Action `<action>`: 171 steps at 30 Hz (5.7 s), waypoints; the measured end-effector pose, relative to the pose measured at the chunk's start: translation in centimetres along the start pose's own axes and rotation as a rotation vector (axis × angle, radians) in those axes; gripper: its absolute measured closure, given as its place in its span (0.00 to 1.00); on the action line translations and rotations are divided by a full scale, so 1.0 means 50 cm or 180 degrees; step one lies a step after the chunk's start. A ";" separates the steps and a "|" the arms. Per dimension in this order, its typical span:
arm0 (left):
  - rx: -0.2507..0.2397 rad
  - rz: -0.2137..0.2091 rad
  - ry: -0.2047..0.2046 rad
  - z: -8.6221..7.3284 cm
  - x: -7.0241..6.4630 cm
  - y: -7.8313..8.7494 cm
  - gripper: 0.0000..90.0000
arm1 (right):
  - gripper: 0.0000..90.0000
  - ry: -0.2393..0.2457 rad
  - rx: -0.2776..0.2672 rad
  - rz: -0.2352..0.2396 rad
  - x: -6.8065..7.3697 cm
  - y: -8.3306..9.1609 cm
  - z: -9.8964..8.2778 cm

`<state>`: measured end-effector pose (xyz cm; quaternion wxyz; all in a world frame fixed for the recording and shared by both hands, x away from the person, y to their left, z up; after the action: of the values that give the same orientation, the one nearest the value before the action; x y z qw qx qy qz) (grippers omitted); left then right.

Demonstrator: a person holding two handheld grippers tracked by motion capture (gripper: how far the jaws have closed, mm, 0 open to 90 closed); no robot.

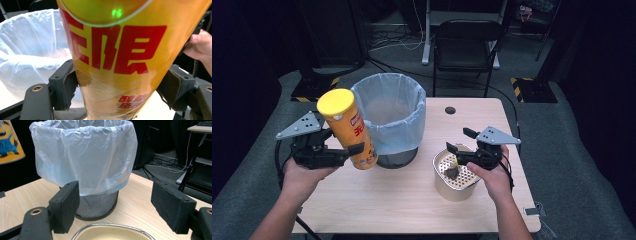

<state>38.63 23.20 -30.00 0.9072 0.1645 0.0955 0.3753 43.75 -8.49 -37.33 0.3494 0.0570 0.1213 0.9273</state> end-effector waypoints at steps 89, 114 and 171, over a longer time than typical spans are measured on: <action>0.0639 0.0509 0.0057 0.115 0.170 -0.269 0.27 | 0.26 0.0007 0.0010 -0.0012 0.002 -0.004 -0.022; 0.0408 0.0475 0.0231 0.109 0.171 -0.190 0.18 | 0.26 0.0008 -0.0048 -0.0027 -0.002 0.012 -0.014; 0.0258 0.0653 0.0543 -0.245 0.200 -0.027 0.25 | 0.26 -0.0003 -0.0058 -0.0084 0.000 0.024 -0.014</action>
<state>42.87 32.19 -42.39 0.8452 0.1775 0.1701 0.4746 42.87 -9.48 -37.70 0.3621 0.0527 0.1134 0.9237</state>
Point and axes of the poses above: each handheld gripper's, and its own axes: y roughly backward along the jaws, z roughly out of its top, x roughly to its left, the point moved 8 cm from there along -y, roughly forward along the jaws, and after that the axes turned 5 degrees about z, right-handed, at the moved point
